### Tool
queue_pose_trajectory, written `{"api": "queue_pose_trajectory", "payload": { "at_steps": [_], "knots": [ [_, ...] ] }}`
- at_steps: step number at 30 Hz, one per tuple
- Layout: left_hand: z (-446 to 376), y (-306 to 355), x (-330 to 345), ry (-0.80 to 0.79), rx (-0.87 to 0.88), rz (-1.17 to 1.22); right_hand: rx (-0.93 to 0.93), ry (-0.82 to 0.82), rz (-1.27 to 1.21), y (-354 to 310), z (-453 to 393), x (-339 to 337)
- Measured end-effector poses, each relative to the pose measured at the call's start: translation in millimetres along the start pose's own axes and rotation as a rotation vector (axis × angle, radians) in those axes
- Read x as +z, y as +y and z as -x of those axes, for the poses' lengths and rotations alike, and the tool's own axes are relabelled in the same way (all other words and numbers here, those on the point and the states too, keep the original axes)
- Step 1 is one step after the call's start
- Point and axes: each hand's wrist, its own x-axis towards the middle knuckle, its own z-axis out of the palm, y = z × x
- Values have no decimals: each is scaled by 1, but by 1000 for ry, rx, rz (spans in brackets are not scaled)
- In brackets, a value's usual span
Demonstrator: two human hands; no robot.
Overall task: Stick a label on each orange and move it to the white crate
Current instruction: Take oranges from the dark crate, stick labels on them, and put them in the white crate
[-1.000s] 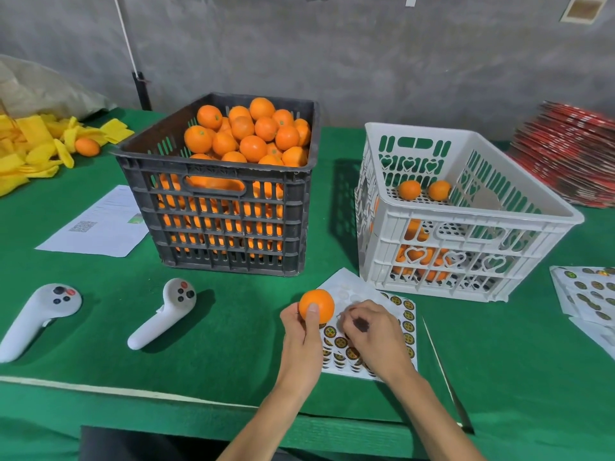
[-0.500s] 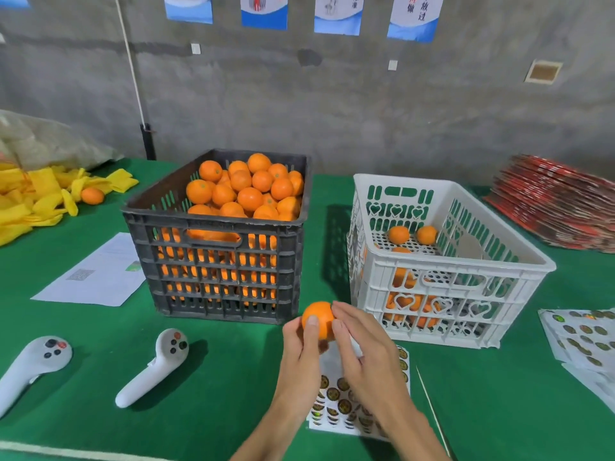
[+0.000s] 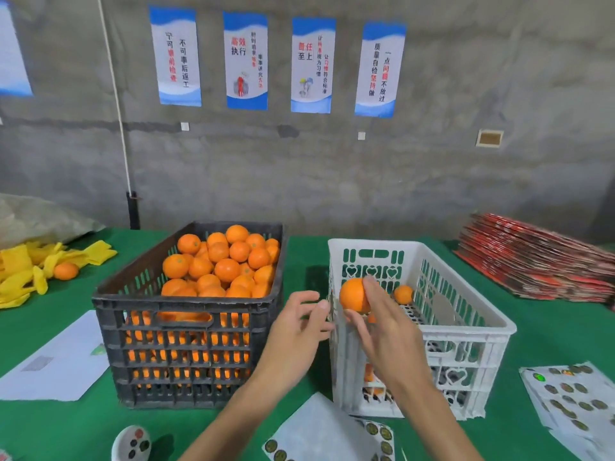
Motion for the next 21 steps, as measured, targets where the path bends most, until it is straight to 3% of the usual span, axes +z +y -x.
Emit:
{"api": "queue_pose_trajectory", "payload": {
  "at_steps": [3,7,12,15,21],
  "knots": [
    [-16,10,-23,44,76,-69,91,-12,58,26,-13,-5],
    [-36,21,-65,163,124,-93,52,1,78,36,-24,2],
    [-54,23,-129,292,182,-486,-27,-56,-65,-10,-50,30],
    [-65,20,-168,290,68,-800,-62,-137,-176,-47,-63,53],
    [-87,24,-227,180,-346,-1060,-90,-358,-366,-112,-91,103]
  ]
}}
